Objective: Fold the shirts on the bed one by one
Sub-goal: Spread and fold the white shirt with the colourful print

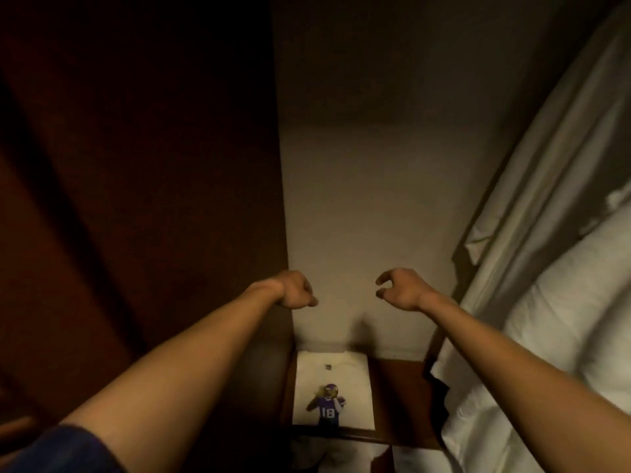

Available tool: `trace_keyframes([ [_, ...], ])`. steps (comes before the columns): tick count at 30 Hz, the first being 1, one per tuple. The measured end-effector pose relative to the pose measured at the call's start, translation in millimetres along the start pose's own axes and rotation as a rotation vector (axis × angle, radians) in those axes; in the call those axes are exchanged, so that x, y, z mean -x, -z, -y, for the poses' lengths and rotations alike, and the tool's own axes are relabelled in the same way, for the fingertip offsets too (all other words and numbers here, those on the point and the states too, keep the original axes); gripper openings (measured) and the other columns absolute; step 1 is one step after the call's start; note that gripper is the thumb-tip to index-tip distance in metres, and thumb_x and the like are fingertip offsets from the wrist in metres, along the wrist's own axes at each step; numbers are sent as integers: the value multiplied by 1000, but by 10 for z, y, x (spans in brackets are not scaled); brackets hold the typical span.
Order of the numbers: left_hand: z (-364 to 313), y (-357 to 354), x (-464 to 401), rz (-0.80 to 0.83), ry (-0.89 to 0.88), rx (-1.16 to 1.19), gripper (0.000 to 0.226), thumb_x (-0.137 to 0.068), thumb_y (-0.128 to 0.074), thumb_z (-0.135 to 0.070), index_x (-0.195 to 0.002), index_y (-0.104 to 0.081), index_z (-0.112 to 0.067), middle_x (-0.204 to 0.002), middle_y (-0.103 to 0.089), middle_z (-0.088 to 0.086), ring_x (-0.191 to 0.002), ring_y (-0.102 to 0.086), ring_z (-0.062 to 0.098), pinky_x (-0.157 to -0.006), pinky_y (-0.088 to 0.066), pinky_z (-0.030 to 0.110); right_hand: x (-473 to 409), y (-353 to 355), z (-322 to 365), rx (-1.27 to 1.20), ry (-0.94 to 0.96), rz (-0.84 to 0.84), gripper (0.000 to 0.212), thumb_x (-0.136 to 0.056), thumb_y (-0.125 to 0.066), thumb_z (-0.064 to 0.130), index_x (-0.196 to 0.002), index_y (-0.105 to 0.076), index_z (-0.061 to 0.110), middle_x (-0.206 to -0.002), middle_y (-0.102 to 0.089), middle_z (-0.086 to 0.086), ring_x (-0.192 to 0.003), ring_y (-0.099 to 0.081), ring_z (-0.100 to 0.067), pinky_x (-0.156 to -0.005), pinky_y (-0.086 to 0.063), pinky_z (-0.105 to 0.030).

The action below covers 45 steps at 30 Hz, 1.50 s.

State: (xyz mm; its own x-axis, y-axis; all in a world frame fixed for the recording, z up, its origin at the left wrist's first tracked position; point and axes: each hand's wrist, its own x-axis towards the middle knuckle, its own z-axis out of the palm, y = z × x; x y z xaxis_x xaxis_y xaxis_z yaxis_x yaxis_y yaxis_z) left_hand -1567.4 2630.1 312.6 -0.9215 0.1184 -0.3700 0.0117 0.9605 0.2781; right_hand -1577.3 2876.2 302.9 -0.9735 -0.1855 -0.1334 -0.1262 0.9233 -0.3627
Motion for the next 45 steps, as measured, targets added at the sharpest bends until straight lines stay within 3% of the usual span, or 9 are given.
trace_keyframes([
  [9,-375,1140,1753,-277,-42,51,38,-95,-64,-40,-128,-65,-21,-131,-62,1,-118,-58,19,-90,-45,27,1179,1542,1055,-10,135,-192,32,-93,-66,25,-122,-68,14,-127,-65,-8,-120,-59,-24,-98,-43,-26],
  [17,-746,1487,2727,-420,-77,54,42,-96,-62,-39,-133,-62,-18,-133,-62,2,-120,-58,18,-100,-47,31,1639,1891,1354,12,263,-194,22,-89,-69,26,-109,-74,17,-113,-71,-4,-113,-62,-21,-86,-41,-20],
  [23,-676,1329,3228,-338,-4,269,28,-98,-61,-30,-120,-66,-13,-100,-70,7,-86,-66,18,-84,-57,38,1813,1810,1545,93,313,-78,22,-89,-70,28,-109,-72,19,-113,-67,-3,-106,-63,-22,-84,-53,-30],
  [27,-282,1261,3636,-284,132,296,26,-98,-62,-32,-111,-68,-10,-92,-72,4,-82,-71,19,-71,-57,35,1953,1589,2056,109,406,119,4,-93,-65,28,-97,-67,28,-103,-65,3,-95,-66,-16,-81,-58,-38],
  [32,446,1210,4284,-273,337,335,20,-97,-63,-34,-95,-67,-15,-80,-70,1,-77,-70,19,-68,-53,31,2210,1175,3063,145,645,278,11,-96,-61,25,-103,-69,20,-108,-69,0,-94,-69,-19,-78,-57,-34],
  [36,1168,1103,5052,-349,516,371,25,-97,-62,-34,-109,-70,-13,-86,-72,1,-80,-71,18,-68,-56,32,2524,911,3918,338,648,439,28,-98,-60,28,-114,-64,5,-110,-72,-12,-89,-72,-26,-81,-60,-41],
  [39,1765,964,5691,-426,677,362,21,-96,-63,-27,-104,-71,-10,-94,-74,2,-75,-70,17,-64,-57,30,2877,617,4629,211,789,650,25,-98,-60,26,-116,-65,9,-104,-74,-13,-89,-73,-26,-75,-61,-42],
  [42,2328,815,6373,-479,812,365,16,-94,-66,-32,-90,-71,-17,-93,-76,2,-81,-72,18,-75,-60,35,3316,297,5401,175,1040,587,21,-94,-65,25,-112,-70,13,-104,-72,-10,-96,-72,-29,-73,-60,-42],
  [45,2794,679,7035,-513,946,398,18,-94,-66,-35,-97,-72,-19,-87,-76,-1,-80,-74,16,-61,-59,31,3620,-19,6146,121,1190,500,25,-94,-66,25,-115,-68,13,-105,-70,-6,-94,-70,-24,-71,-59,-38],
])
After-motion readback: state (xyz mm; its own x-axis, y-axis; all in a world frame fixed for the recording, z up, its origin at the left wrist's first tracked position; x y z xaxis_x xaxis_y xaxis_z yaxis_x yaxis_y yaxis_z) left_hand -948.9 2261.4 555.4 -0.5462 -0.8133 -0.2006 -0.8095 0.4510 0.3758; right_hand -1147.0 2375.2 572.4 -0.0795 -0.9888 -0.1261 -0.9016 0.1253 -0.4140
